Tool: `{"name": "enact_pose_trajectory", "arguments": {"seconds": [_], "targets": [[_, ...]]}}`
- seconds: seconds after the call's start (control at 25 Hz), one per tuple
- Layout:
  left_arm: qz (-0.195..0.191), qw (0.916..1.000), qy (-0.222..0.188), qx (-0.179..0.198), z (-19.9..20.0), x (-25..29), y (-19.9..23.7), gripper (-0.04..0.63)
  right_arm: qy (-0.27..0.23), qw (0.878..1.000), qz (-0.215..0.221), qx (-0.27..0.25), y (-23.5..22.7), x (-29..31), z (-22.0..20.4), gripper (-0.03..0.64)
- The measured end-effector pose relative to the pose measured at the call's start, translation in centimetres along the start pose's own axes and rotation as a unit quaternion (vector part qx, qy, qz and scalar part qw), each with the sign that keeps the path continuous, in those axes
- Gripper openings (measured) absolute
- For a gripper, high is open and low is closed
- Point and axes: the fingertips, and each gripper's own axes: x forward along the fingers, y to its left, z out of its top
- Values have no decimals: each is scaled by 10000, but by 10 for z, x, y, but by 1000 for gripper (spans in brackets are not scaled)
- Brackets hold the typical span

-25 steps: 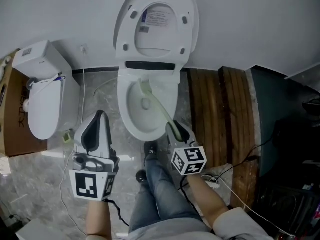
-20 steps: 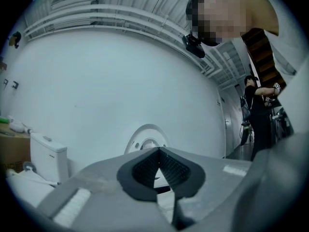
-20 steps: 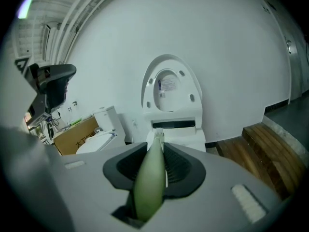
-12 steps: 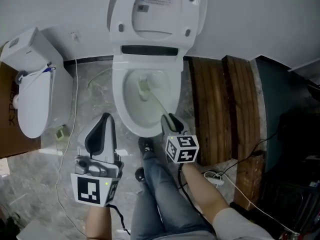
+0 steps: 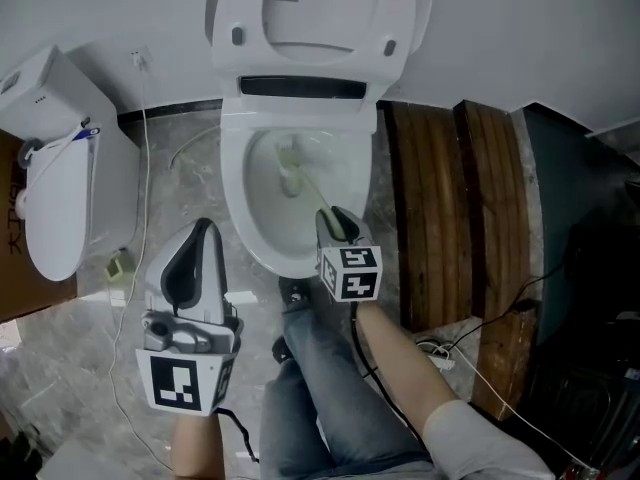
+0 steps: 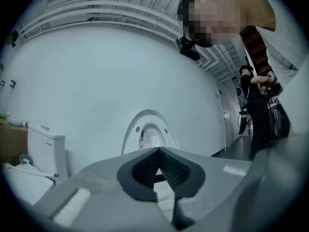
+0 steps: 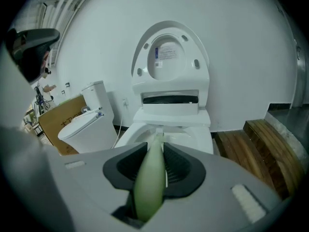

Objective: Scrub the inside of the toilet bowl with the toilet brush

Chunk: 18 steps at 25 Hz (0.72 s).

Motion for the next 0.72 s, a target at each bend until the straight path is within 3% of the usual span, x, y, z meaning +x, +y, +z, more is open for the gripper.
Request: {"name": "enact_pose_trajectory", "arguments": {"seconds": [0.44, 0.72], "targets": [[226, 9995, 127, -181, -17, 16, 26, 3, 250, 9993, -264, -80, -23, 53, 0, 103], [354, 9989, 63, -290, -18, 19, 41, 3, 493, 9986, -54, -179, -7, 68, -6, 103]]}}
